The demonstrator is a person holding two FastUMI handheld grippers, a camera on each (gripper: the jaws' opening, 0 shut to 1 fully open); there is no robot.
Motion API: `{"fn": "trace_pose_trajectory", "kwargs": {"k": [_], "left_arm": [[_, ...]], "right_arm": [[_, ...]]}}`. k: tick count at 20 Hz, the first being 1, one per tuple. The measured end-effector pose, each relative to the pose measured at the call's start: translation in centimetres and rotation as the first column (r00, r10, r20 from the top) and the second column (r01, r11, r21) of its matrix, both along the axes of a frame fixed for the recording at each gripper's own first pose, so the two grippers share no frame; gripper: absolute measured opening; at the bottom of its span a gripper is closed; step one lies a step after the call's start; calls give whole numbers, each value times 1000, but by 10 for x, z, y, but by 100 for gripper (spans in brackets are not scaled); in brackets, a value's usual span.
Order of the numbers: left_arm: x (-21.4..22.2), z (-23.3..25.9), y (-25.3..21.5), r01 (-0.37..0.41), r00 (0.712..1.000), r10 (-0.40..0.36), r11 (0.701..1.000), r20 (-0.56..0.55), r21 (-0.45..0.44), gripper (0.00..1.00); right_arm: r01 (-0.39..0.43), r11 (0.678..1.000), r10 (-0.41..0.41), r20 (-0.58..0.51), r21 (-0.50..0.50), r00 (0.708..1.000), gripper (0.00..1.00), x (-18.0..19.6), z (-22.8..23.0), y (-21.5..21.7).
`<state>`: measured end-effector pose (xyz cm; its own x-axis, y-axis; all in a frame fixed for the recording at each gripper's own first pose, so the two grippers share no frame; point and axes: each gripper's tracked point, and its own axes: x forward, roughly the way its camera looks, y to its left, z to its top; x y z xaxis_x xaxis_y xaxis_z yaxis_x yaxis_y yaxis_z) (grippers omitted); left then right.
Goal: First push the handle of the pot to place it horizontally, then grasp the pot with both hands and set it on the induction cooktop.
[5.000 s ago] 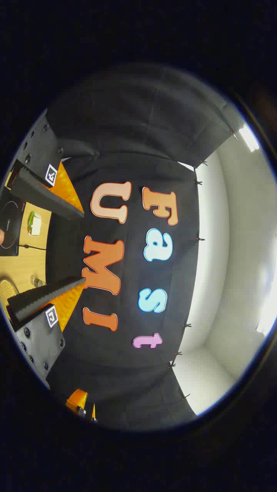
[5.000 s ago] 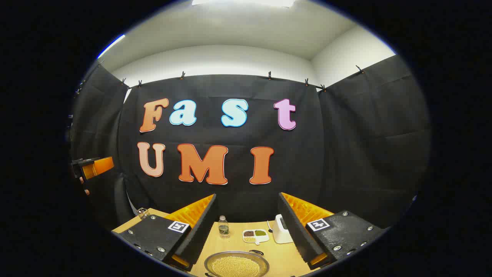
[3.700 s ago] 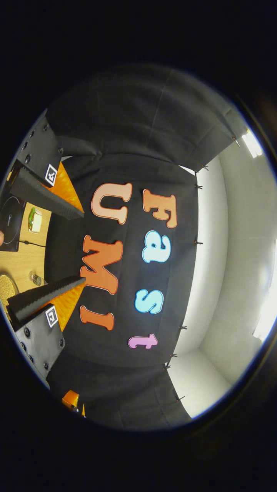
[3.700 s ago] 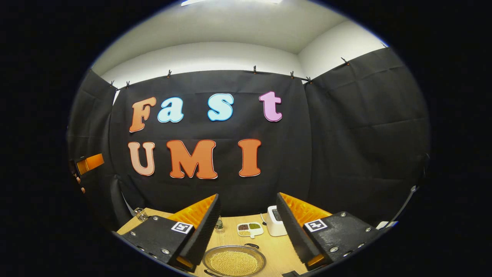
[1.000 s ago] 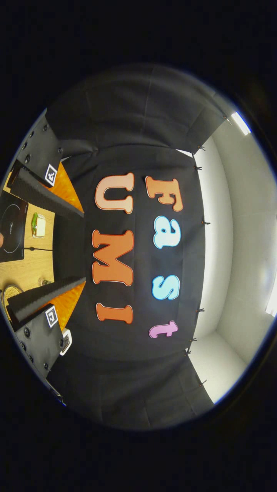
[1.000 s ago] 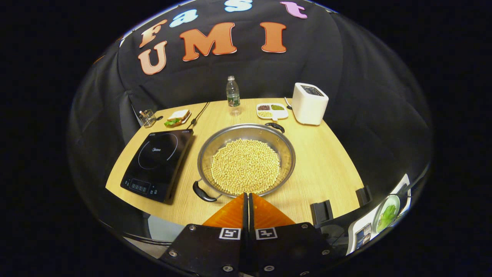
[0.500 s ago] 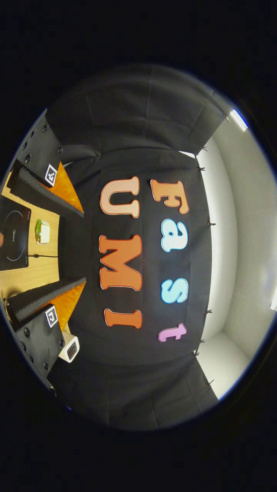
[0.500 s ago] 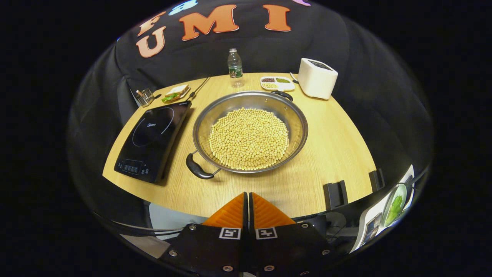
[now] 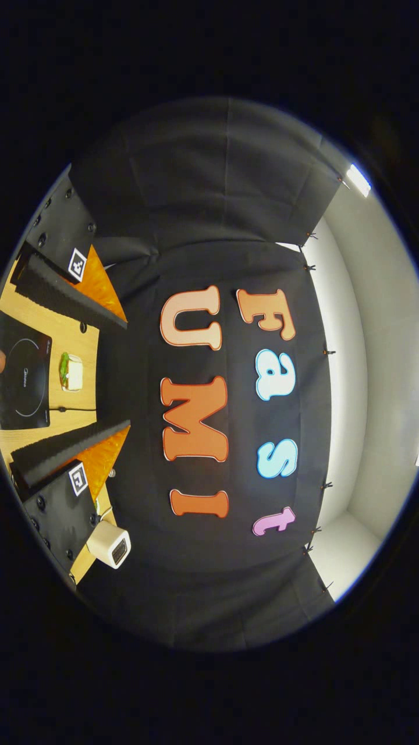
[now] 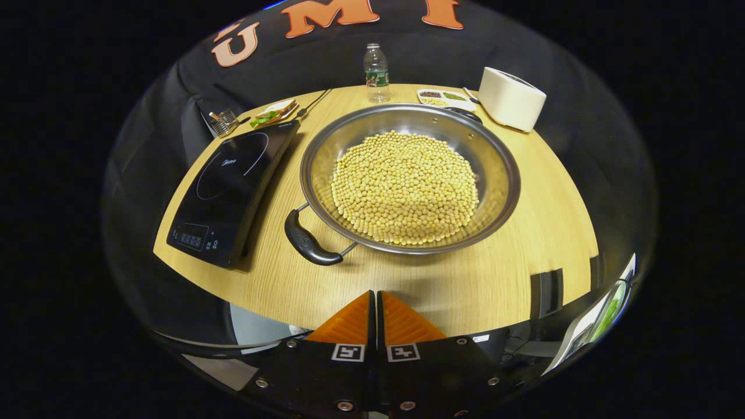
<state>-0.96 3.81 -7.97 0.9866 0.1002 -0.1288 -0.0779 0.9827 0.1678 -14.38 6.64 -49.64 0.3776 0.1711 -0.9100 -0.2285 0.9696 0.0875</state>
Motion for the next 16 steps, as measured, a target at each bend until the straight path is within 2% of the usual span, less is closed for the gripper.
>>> {"fn": "trace_pose_trajectory", "kwargs": {"k": [8,16], "left_arm": [[-8,15,48,-82,996,82,997,21,7,97],[-5,15,64,-92,995,92,996,28,-8,97]], "right_arm": [[-36,999,36,2,-11,999,0,16,-4,26],[-51,998,51,4,-23,999,0,22,-6,40]]}}
